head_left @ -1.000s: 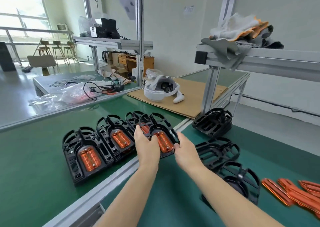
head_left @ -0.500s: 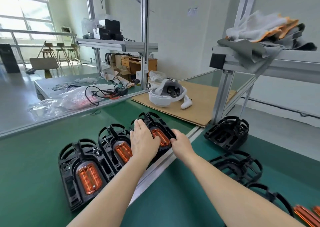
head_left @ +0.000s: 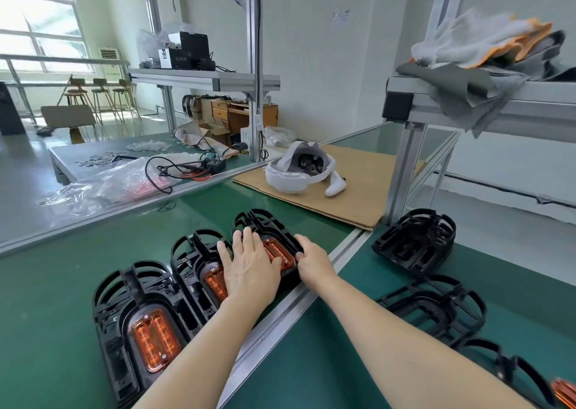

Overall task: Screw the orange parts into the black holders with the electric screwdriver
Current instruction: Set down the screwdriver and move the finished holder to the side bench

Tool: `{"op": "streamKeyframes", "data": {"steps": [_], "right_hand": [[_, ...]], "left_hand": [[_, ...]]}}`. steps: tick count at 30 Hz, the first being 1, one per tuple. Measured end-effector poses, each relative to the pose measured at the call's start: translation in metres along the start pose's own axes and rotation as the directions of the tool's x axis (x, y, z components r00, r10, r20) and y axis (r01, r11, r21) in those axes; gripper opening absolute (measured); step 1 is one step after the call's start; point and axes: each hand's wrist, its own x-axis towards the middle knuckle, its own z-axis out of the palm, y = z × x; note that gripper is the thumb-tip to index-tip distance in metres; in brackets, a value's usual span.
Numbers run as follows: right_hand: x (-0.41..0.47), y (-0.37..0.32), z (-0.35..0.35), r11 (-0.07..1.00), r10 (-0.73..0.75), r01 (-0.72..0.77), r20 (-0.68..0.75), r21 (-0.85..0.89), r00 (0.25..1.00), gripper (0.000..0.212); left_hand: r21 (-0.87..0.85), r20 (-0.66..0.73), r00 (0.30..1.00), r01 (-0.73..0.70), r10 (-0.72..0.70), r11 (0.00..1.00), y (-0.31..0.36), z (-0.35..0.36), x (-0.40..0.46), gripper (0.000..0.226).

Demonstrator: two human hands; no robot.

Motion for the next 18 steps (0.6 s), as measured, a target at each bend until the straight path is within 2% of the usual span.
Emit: {"op": "streamKeyframes", "data": {"steps": [5, 10, 18], "right_hand": [[-0.002, -0.004, 0.002, 0.994, -0.029, 0.029, 0.008, -0.103, 1.0, 0.044], [-0.007, -0.008, -0.002, 0.975, -0.076, 0.078, 0.014, -0.206, 0.997, 0.054], [-0.023, -0.001, -0.006, 0.947, -0.041, 0.041, 0.005, -0.318, 0.999, 0.036]], "left_hand": [[0.104, -0.003, 1.0, 0.003, -0.002, 0.995, 0.001, 0.003, -0.002, 0.072], [0.109, 0.001, 1.0, 0.016, -0.016, 0.994, 0.002, 0.003, -0.003, 0.072], [0.068, 0.01, 1.0, -0.003, 0.002, 0.998, 0.012, -0.004, -0.007, 0.069]]}}
